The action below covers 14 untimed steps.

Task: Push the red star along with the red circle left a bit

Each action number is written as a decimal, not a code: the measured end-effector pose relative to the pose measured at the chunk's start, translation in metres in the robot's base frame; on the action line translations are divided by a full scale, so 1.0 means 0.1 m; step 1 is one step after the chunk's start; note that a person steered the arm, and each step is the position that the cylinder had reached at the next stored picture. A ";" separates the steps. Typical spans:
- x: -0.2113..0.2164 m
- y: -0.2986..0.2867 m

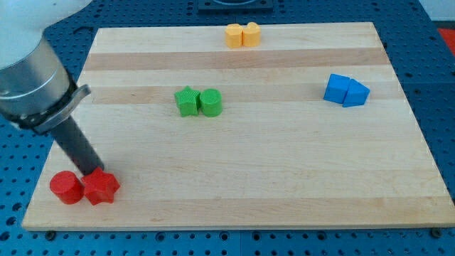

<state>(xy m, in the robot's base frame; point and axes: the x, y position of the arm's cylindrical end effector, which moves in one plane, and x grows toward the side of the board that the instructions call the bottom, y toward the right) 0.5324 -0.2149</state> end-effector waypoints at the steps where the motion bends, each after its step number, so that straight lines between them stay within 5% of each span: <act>1: -0.29 0.38; 3: 0.01 0.99; 8: 0.34 0.56; 13: 0.31 0.57; 14: 0.00 0.62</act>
